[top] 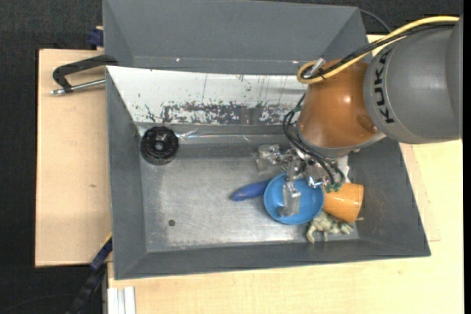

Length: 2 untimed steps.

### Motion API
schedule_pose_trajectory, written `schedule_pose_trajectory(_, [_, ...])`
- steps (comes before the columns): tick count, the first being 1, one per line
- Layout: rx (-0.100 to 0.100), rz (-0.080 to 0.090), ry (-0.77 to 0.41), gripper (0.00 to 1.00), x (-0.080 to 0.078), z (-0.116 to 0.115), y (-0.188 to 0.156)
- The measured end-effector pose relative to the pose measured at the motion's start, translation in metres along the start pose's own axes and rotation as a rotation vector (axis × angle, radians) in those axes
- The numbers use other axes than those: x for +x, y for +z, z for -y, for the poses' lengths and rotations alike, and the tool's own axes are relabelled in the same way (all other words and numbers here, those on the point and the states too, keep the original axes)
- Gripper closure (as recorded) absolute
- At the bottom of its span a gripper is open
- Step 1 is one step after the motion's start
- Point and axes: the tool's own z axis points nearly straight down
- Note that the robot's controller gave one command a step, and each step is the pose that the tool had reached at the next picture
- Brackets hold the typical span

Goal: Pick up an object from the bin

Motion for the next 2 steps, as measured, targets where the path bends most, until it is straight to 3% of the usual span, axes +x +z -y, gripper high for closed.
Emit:
schedule_pose_trajectory(1, [0.000, 0.001, 0.001, 1.00, -0.001, 0.000, -0.001])
schedule_pose_trajectory(2, [0.002, 0.001, -0.725, 1.00, 0.066, 0.040, -0.095])
